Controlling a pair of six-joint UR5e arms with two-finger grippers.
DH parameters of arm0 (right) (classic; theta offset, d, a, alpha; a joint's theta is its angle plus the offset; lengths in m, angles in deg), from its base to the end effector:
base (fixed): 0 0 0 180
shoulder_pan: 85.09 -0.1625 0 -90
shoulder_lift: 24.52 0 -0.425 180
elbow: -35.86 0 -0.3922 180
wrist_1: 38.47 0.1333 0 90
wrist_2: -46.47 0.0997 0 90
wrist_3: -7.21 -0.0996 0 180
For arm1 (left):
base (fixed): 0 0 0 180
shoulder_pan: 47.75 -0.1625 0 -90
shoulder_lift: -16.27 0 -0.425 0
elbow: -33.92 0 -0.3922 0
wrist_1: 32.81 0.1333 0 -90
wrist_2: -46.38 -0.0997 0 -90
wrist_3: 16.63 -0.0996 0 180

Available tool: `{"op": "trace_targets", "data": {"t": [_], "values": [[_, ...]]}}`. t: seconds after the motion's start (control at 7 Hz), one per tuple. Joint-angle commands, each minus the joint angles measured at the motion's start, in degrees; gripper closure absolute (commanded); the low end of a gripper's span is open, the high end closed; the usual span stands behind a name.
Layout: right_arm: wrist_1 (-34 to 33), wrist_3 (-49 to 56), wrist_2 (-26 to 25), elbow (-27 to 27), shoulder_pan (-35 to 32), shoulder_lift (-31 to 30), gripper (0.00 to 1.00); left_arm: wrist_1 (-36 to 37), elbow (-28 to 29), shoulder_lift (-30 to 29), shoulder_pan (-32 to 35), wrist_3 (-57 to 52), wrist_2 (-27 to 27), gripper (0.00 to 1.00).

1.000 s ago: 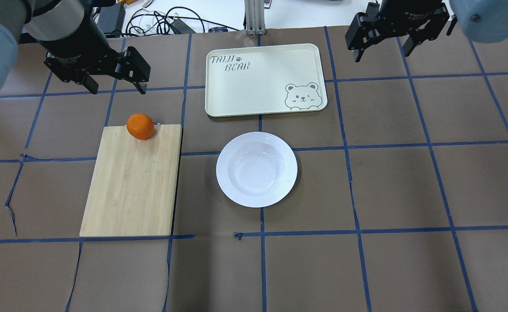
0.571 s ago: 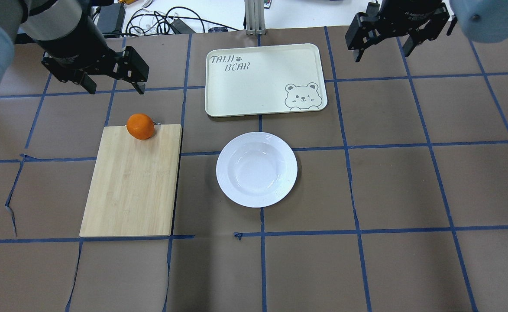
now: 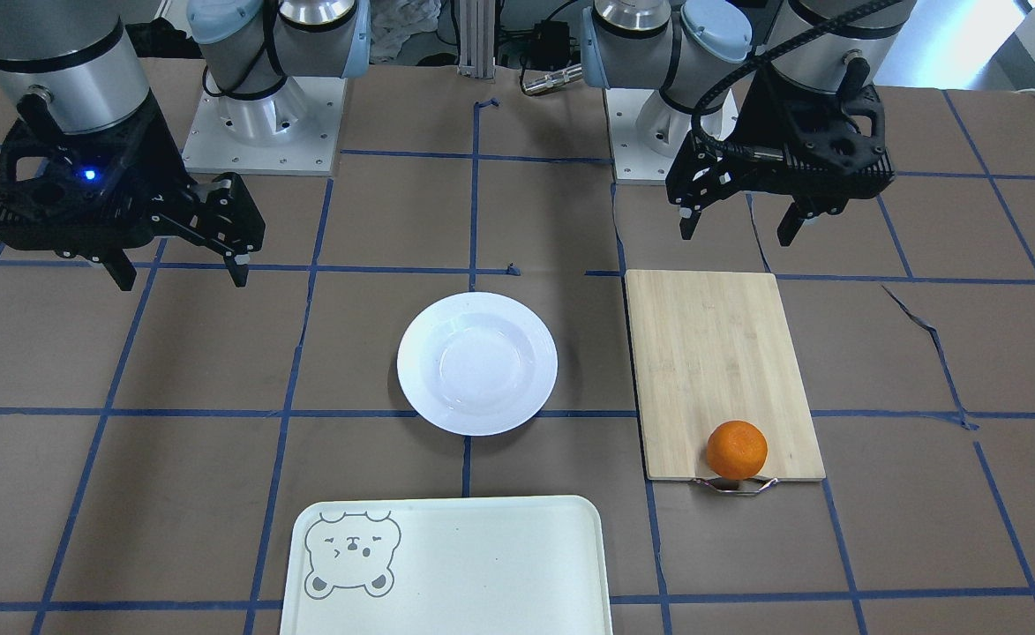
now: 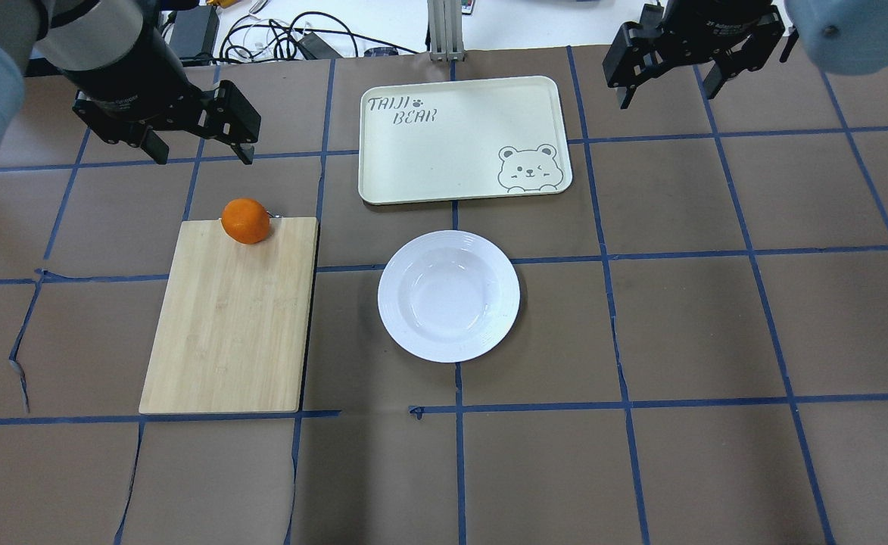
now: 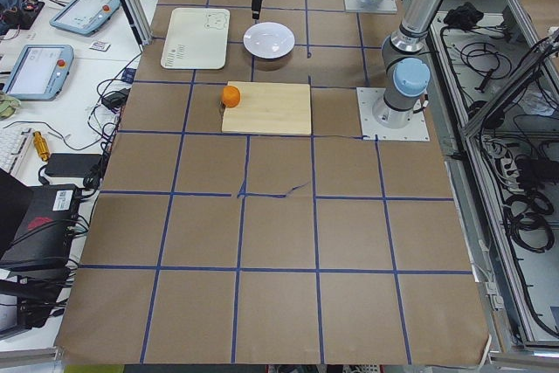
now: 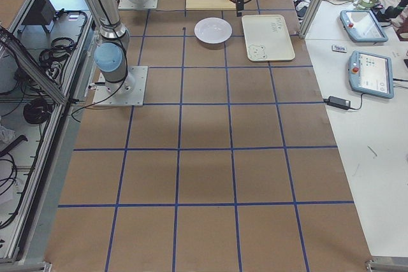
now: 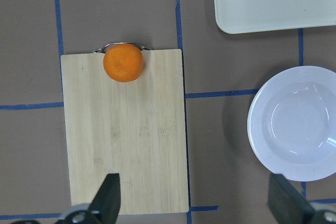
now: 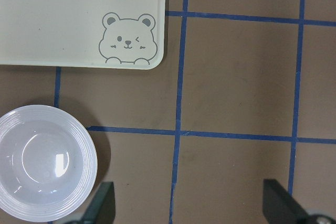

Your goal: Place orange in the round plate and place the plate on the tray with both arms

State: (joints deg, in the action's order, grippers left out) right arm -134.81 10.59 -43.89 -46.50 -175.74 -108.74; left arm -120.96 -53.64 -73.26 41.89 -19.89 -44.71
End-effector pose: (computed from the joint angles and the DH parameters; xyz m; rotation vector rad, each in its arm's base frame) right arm 0.1389 -0.5461 0.5137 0.1091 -3.1220 0.2236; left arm -0.1283 -0.4966 0.5164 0.0777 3.1164 -0.1286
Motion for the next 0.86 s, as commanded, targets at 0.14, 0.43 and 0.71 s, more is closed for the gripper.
{"op": "trace_targets", "data": {"t": [0.14,0.43,0.71], "values": [[-0.08,-0.04,0.00,0.00,0.03,0.12,0.00,0.00,-0.06,0.06,0.00,0.00,0.03,0.00],[0.01,0.05,0.00,0.00,0.03,0.03,0.00,0.18,-0.06,-0.02,0.00,0.70,-0.49,0.00],[0.01,0.05,-0.09,0.00,0.03,-0.06,0.00,0.09,-0.06,0.15,0.00,0.70,-0.41,0.00]]}}
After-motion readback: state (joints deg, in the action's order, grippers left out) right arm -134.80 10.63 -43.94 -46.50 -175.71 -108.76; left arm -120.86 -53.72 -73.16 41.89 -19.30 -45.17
